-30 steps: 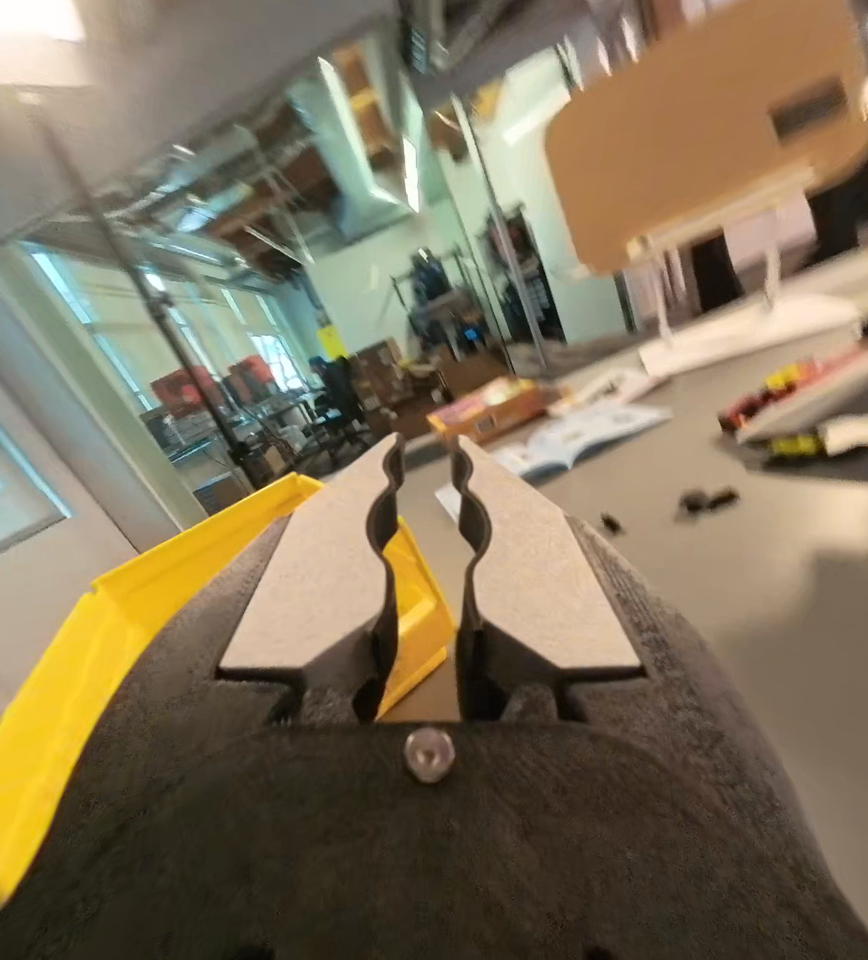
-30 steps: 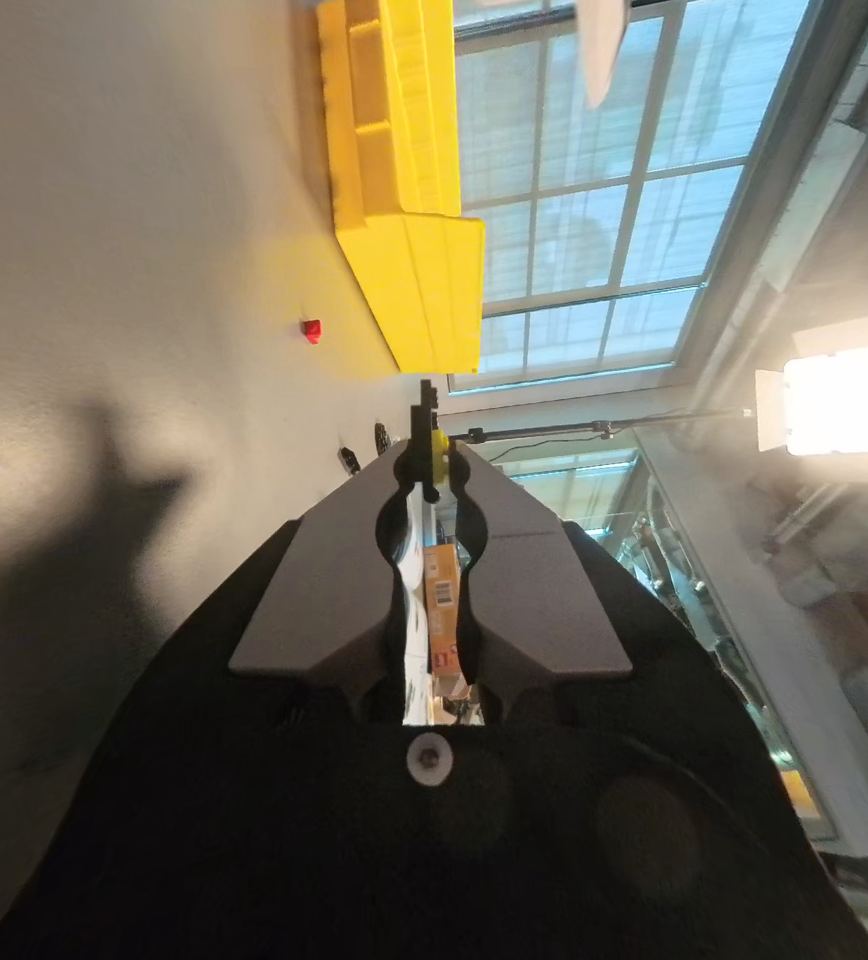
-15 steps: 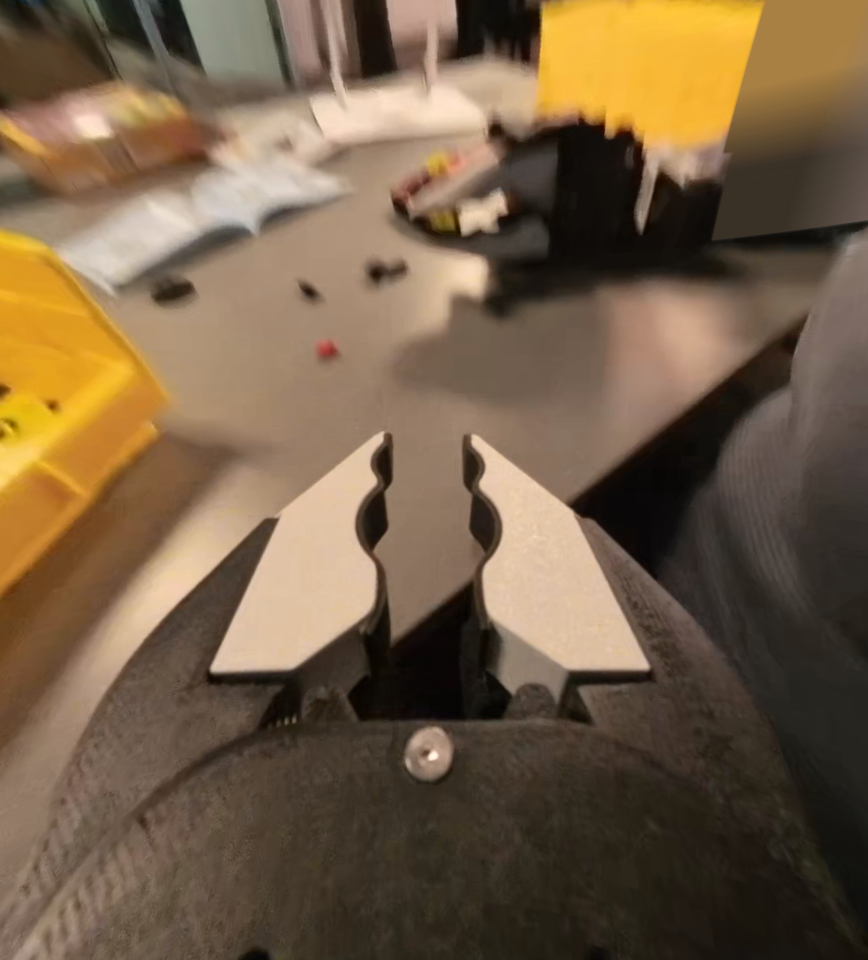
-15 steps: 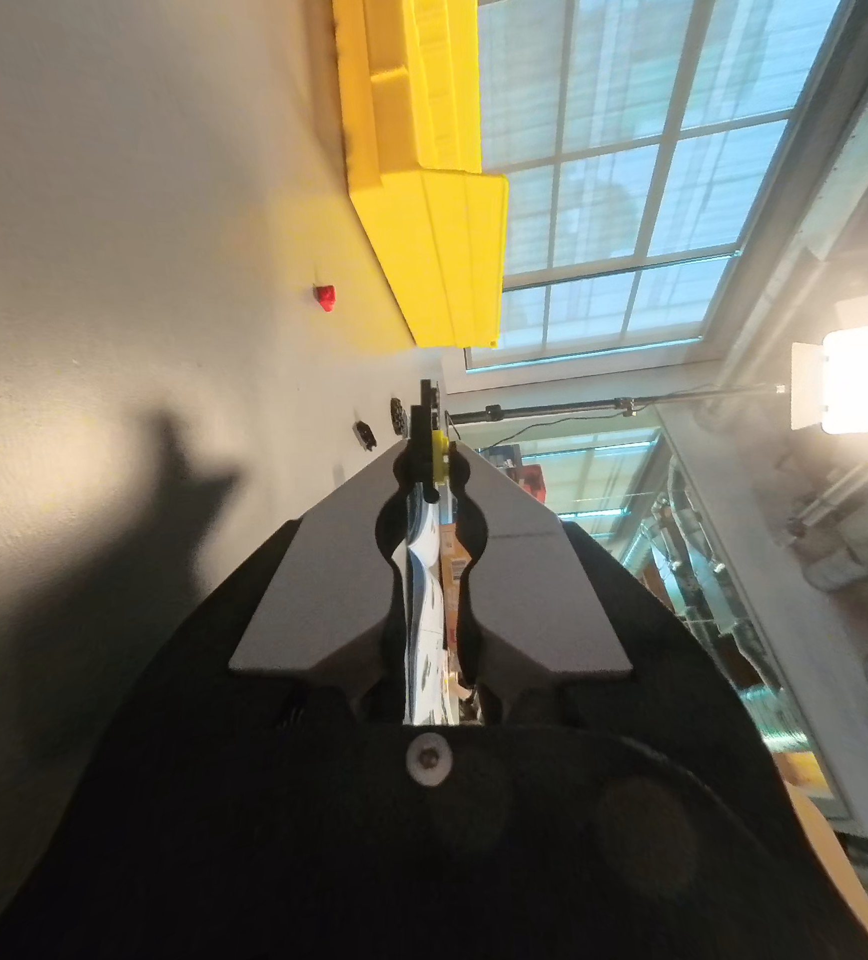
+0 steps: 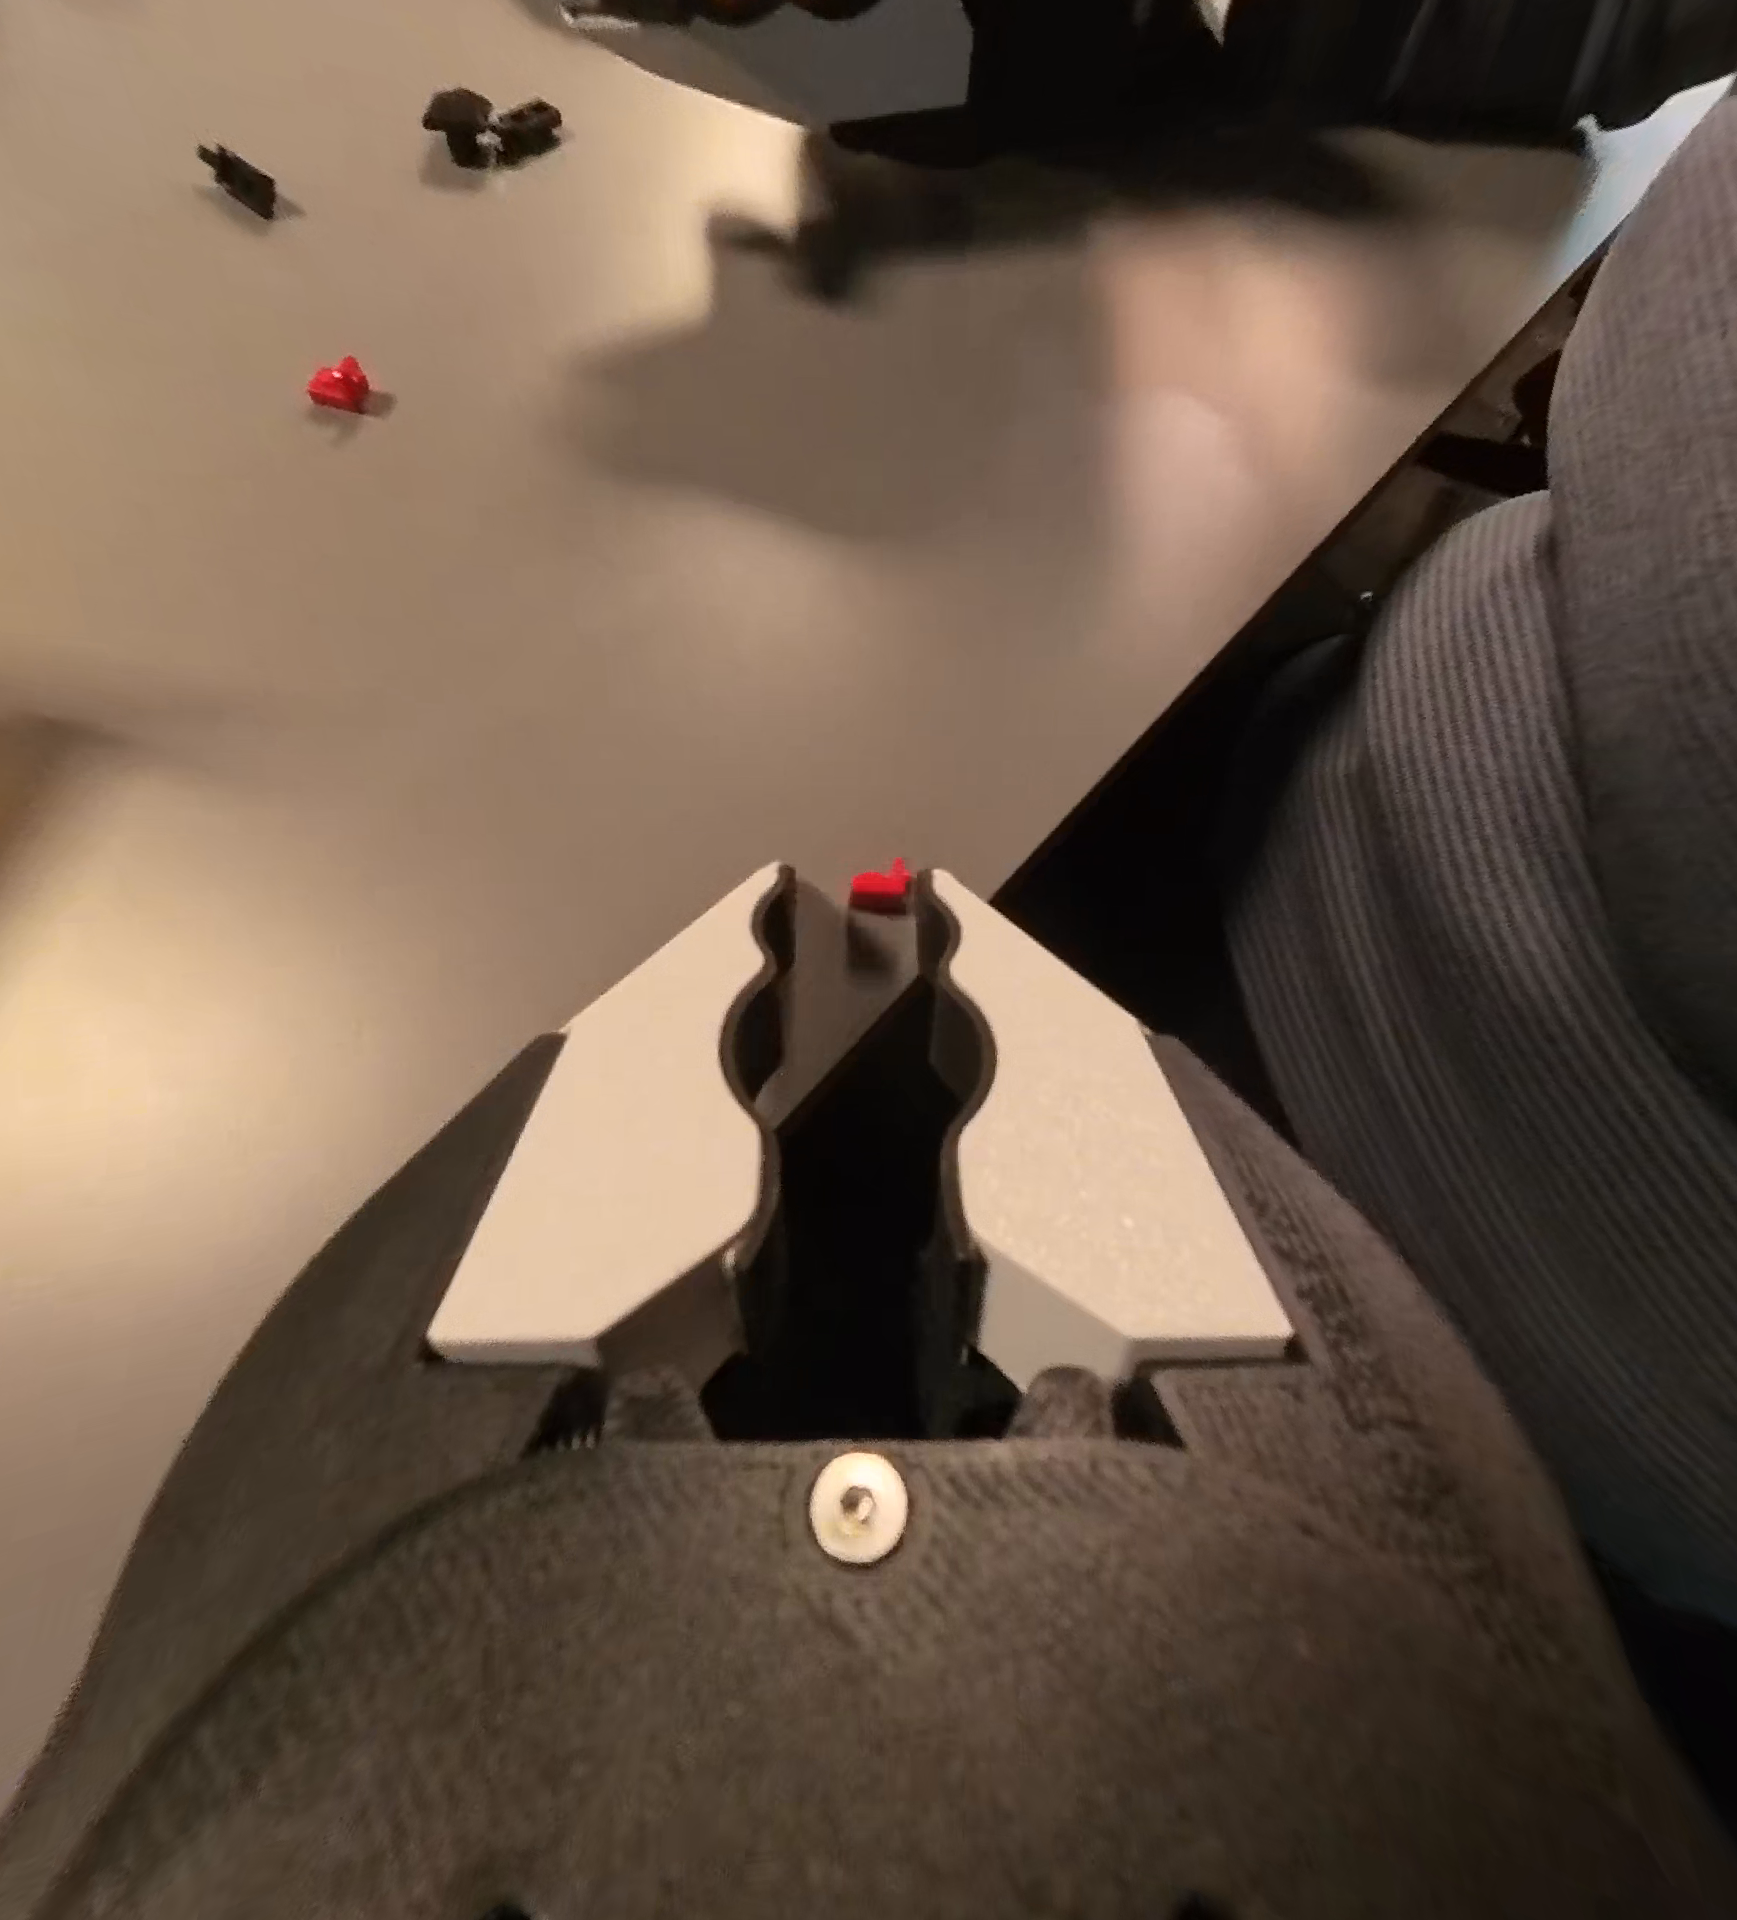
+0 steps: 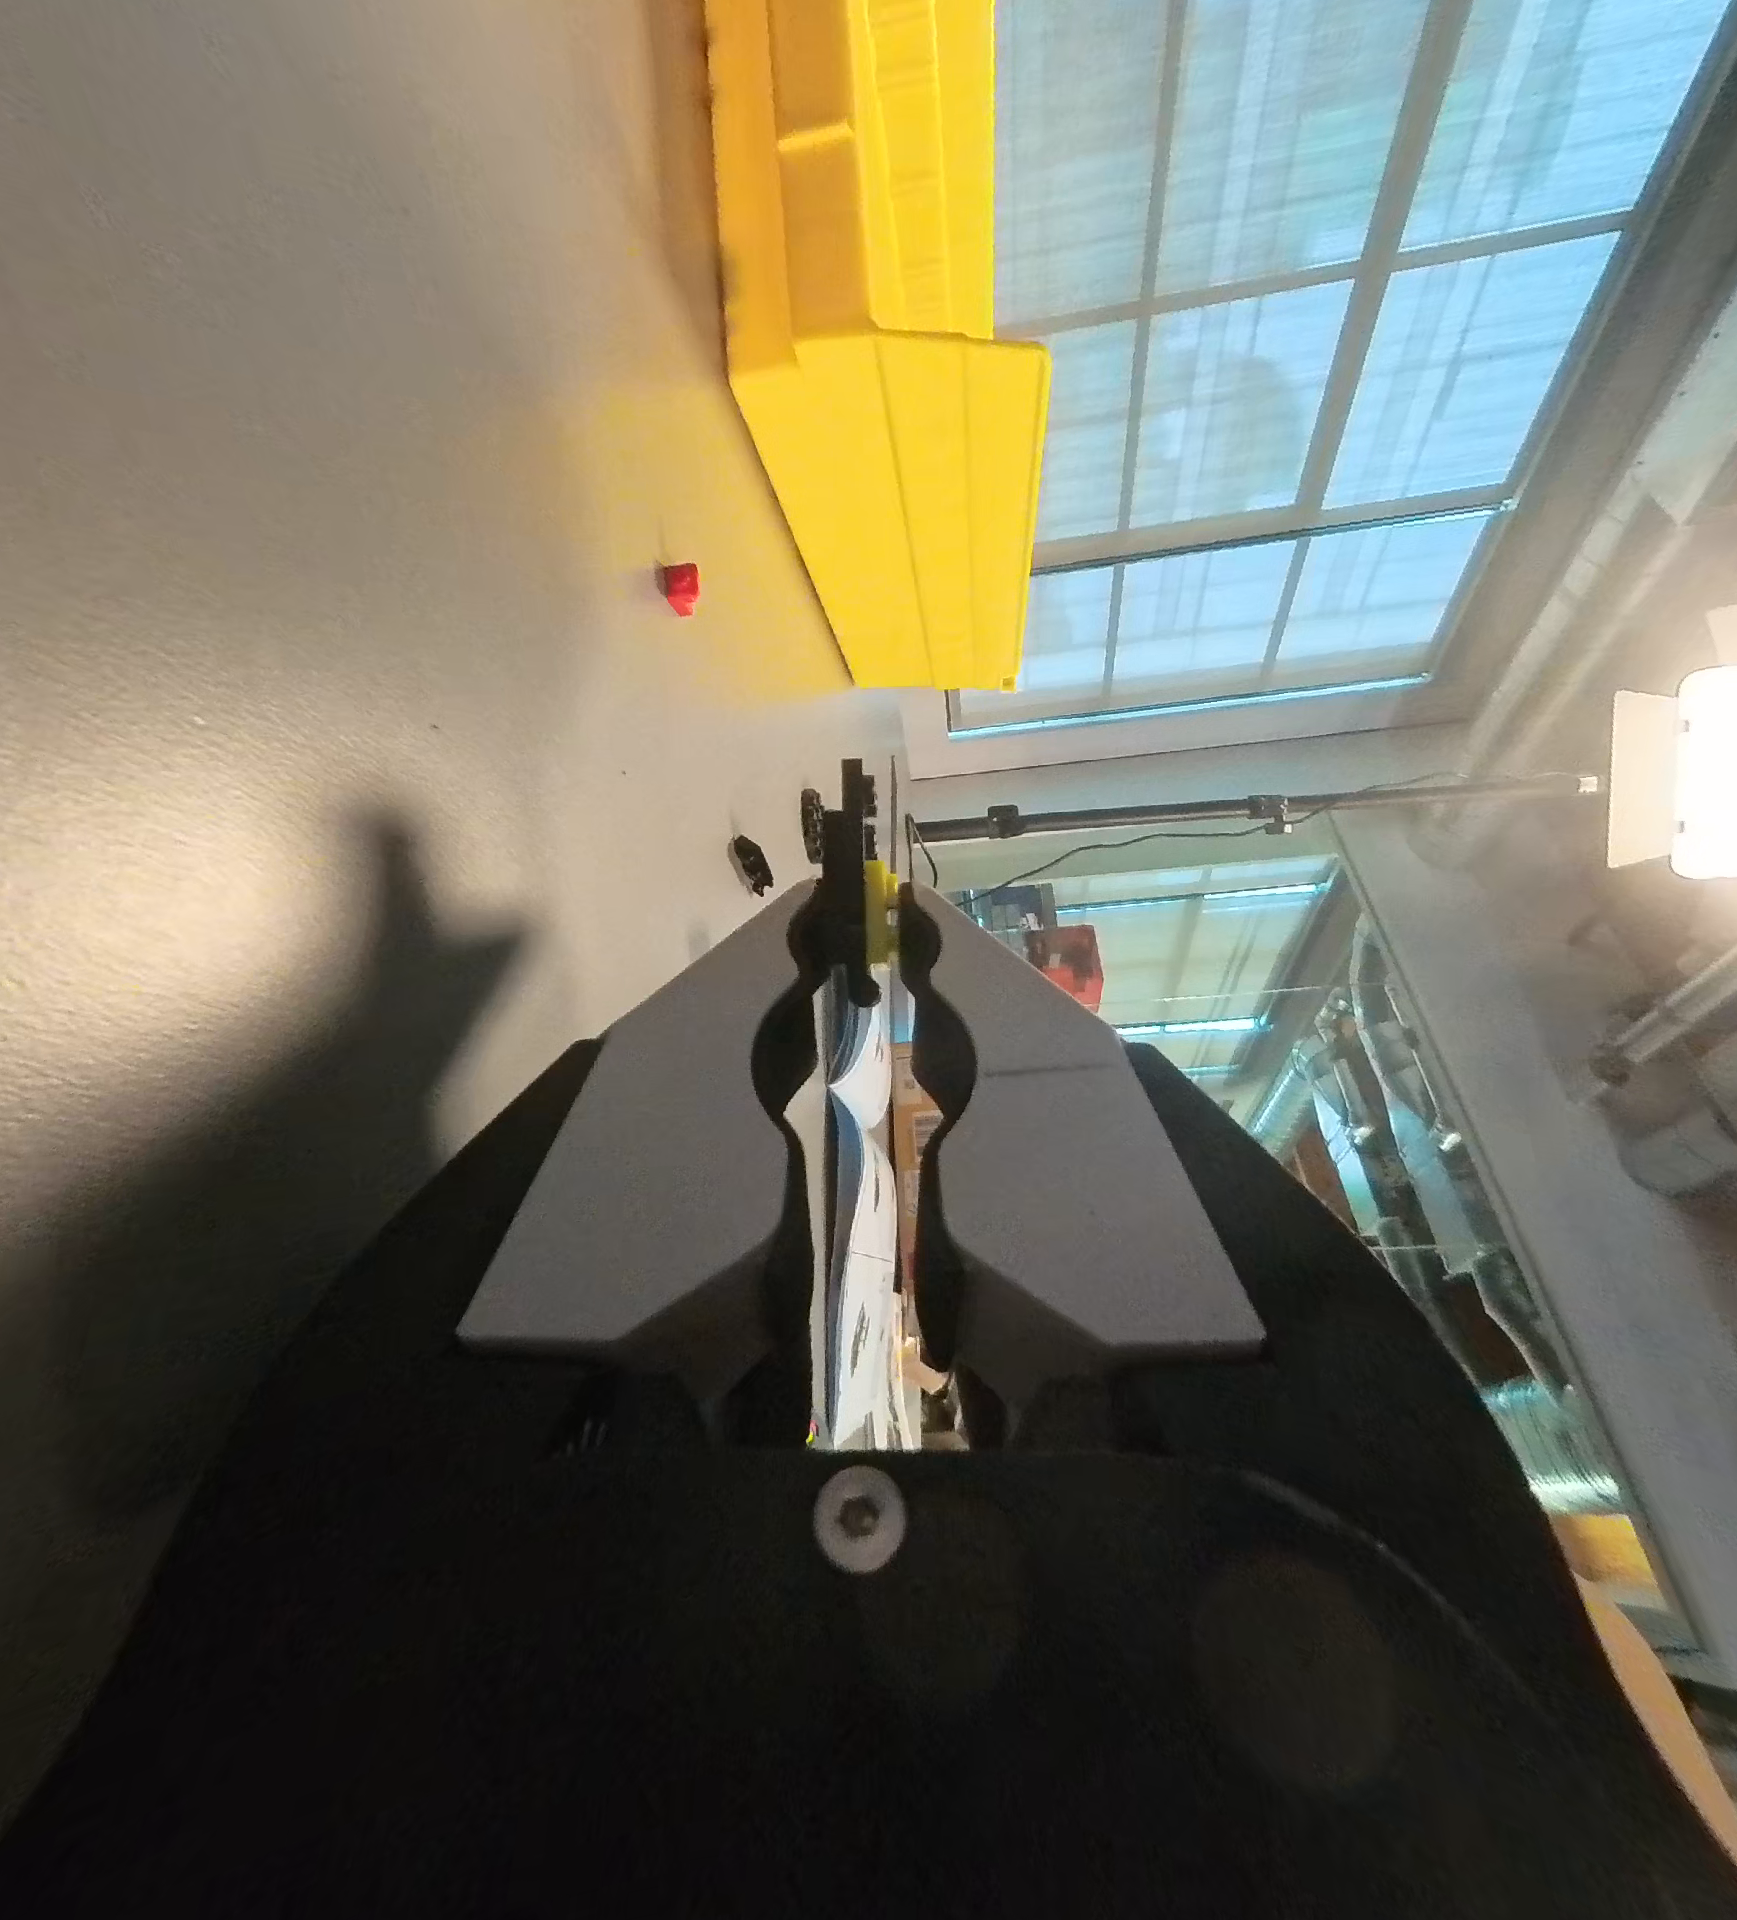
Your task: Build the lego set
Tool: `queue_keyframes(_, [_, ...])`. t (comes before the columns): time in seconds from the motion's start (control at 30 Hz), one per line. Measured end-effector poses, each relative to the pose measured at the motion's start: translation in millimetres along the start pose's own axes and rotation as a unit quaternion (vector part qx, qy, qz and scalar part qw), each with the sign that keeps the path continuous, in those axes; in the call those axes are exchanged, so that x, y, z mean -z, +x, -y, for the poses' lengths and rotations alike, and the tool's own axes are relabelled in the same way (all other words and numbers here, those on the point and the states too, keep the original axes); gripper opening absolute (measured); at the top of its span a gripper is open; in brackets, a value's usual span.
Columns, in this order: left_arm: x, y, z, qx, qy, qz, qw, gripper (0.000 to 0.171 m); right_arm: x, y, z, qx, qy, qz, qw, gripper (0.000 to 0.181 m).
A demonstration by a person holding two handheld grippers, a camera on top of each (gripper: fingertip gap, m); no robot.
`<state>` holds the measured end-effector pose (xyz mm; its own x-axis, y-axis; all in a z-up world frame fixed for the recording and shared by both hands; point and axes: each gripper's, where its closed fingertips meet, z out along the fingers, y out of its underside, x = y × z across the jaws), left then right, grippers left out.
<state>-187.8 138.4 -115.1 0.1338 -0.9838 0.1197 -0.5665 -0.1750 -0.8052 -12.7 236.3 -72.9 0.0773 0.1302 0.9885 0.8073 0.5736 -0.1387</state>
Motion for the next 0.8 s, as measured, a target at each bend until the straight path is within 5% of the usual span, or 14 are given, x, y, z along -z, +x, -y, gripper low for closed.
queue_keyframes(0.23, [-7, -4, 13, 0.014, -0.004, -0.023, 1.0, 0.011, -1, 0, 1, -0.002, 0.0, 0.002, 1.0, 0.01])
queue_keyframes(0.4, [-21, -46, 55, -0.002, 0.037, 0.131, 0.991, 0.011, -3, 2, -1, -0.008, -0.004, 0.002, 1.0, 0.01])
queue_keyframes(0.57, [-46, -92, 52, -0.045, -0.099, 0.295, 0.949, 0.011, -4, 3, -3, -0.008, -0.009, 0.001, 1.0, 0.01])
queue_keyframes(0.67, [-60, -96, 57, -0.059, -0.128, 0.322, 0.936, 0.011, -4, 3, -4, -0.007, -0.011, 0.001, 1.0, 0.01])
queue_keyframes(0.8, [-72, -85, 64, -0.034, -0.11, 0.28, 0.953, 0.018, -5, 3, -5, -0.007, -0.014, 0.003, 1.0, 0.01])
